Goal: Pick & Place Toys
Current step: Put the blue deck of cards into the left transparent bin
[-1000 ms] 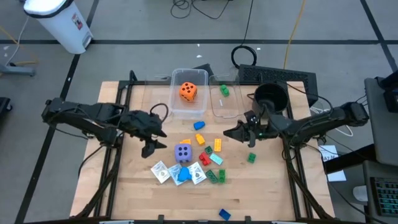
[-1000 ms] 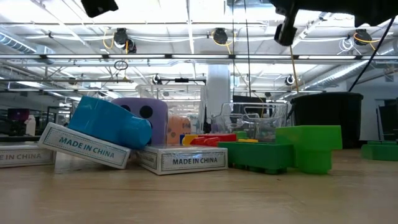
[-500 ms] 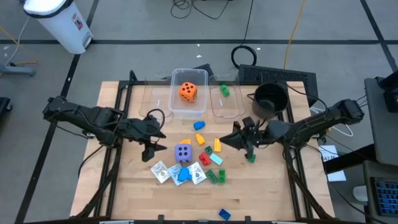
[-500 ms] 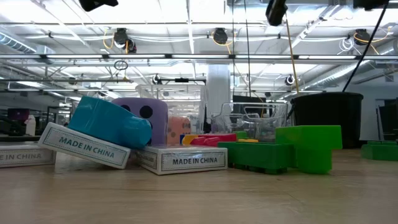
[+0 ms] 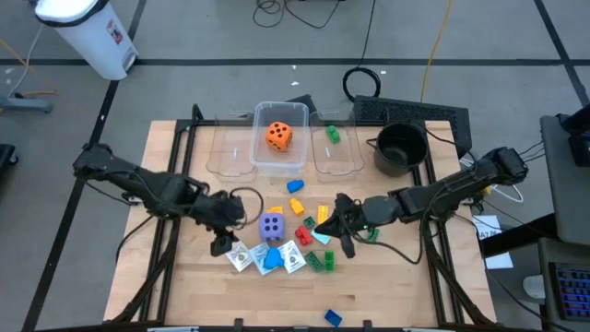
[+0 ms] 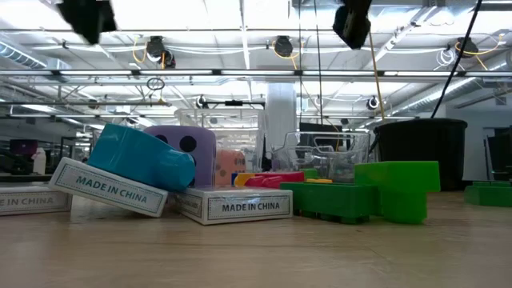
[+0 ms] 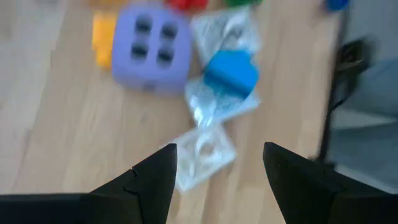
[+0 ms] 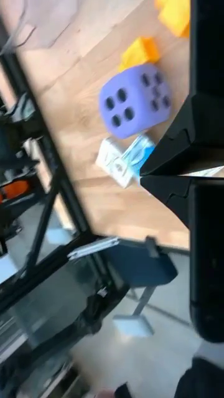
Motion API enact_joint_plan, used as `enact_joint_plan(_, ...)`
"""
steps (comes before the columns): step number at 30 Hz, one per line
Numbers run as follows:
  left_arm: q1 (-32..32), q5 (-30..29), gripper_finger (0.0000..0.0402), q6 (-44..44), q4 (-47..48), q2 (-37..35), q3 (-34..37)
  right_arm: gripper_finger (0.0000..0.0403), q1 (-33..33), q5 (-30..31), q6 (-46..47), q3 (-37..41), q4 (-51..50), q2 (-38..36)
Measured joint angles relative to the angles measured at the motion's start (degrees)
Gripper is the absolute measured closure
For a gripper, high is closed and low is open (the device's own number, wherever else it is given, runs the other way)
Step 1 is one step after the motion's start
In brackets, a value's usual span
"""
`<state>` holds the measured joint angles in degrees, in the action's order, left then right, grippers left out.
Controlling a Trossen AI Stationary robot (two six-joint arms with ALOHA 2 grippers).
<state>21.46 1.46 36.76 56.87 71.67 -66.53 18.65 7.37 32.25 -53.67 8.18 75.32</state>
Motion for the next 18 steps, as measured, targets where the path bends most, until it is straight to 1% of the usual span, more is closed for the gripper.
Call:
enact_joint_plan(4, 3.6, -0.6, 0.016, 4.9, -0.3, 1.9, -0.1, 0.0399, -0.2, 0.0, 1.5, 0.0, -5.0, -0.1)
enact_joint_plan(9, 7.3, -2.4, 0.016, 12.1, -0.7, 3.9, -0.1, 0.0399, -0.2, -0.1, 2.4, 0.6, -6.4, -0.1)
enact_joint_plan(13, 8.9, -6.8, 0.016, 20.9, -1.3, 5.5, 0.0, 0.0396, -0.7, -0.3, 4.5, 3.0, -6.3, -0.1)
enact_joint_plan(15, 9.4, -9.0, 0.016, 25.7, -1.7, 6.4, -0.1, 0.0386, -1.1, -2.8, 7.8, 4.2, -6.3, -0.1)
enact_joint_plan(18, 10.4, -11.0, 0.016, 34.4, -1.9, 8.3, 0.0, 0.0356, -1.1, -7.8, 11.1, 6.5, -5.4, -0.1)
